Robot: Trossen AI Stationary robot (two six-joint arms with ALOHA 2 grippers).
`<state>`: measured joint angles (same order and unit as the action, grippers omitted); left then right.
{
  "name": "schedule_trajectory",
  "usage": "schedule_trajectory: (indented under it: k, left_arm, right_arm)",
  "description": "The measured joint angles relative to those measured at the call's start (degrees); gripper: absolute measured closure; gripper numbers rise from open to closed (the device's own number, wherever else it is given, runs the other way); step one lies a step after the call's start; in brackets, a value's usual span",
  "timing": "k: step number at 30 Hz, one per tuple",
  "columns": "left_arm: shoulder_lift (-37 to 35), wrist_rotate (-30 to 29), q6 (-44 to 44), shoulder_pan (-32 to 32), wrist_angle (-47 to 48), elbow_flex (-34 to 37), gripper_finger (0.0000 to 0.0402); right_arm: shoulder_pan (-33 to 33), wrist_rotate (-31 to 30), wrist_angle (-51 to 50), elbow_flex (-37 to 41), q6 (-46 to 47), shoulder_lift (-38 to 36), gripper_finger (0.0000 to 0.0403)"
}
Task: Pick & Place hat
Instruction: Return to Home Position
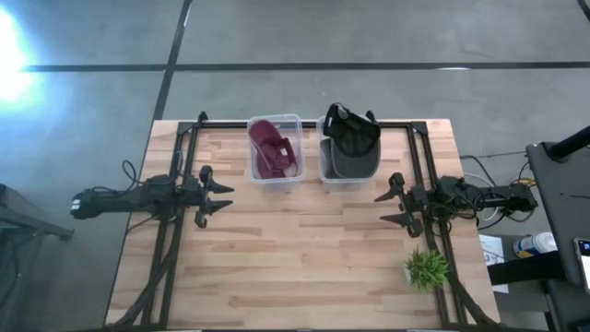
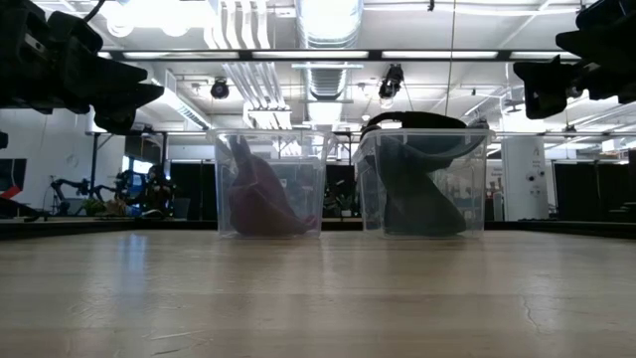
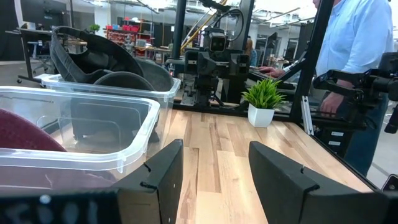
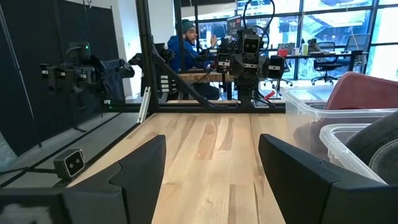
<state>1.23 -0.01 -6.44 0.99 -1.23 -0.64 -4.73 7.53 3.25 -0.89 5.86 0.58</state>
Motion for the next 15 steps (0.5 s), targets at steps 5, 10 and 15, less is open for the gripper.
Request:
schedule_trajectory:
  k: [5,10,15]
  left_arm:
    - [0.0,0.0,0.0,0.0,0.02,0.0,0.0225]
    - [0.0,0.0,0.0,-0.04,0.02,0.0,0.0225]
    - [0.0,0.0,0.0,-0.04,0.02,0.0,0.0225]
  right_arm:
    - [0.0,0.0,-0.01,0.0,0.01,0.0,0.015]
    - [0.0,0.0,0.0,0.0,0.03,0.0,0.0154]
    - [0.0,0.0,-0.01,0.0,0.06,0.0,0.015]
